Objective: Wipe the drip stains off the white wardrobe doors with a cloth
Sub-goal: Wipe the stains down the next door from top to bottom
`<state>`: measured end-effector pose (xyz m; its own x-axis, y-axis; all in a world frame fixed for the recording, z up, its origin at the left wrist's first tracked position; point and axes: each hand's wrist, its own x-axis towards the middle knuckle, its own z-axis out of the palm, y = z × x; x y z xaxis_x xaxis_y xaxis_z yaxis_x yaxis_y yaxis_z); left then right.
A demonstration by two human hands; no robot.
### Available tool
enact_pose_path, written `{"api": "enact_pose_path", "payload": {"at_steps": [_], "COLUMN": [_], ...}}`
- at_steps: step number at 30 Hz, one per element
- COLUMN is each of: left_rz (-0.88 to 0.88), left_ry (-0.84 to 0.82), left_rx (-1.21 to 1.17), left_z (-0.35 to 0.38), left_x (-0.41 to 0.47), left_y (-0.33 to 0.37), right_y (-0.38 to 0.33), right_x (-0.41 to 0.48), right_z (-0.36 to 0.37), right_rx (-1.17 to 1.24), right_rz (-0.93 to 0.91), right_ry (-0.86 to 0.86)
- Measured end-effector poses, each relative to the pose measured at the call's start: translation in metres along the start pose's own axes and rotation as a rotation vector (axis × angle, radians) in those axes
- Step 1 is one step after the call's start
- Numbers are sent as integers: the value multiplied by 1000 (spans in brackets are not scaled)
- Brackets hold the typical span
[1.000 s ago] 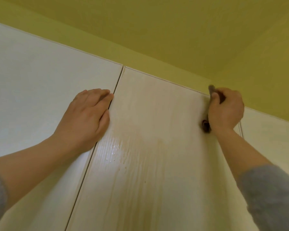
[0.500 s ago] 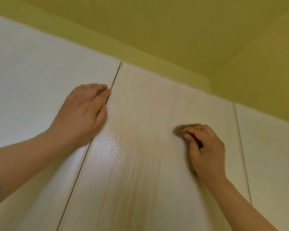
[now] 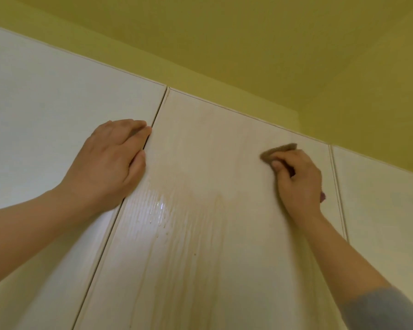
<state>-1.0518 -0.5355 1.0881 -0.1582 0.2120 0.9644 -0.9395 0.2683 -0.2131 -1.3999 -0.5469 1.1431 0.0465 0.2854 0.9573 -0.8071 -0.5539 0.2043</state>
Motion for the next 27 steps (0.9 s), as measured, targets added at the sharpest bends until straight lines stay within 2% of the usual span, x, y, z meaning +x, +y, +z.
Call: {"api": "enact_pose_path", "payload": {"at_steps": [3,5,9,13,16,22,27], "left_rz": [5,3,4,5,3,9,-8], "left_ry": [-3,3,3,11,15,4,-11], "left_rx": [8,8,0,-12,-8,14,34], "left_z": [0,0,-1,-1,0,1,2], "left_x": [1,0,1,1,0,1,-1], "left_y": [-1,0,0,2,1,2,3], "right_y": [-16,-14,9,51,64,60,33], "right_x": [-45,-56,-11,56,65,11,-48], "right_z": [-6,-10,-13,-15,-8,-26,-37], "right_rx": [19,-73,-172,-152,-153,-48,82], "right_rz": [-136,-102,246,457,409,158,122], "right_ry": [-71,-1,314,290,210,83,19]}}
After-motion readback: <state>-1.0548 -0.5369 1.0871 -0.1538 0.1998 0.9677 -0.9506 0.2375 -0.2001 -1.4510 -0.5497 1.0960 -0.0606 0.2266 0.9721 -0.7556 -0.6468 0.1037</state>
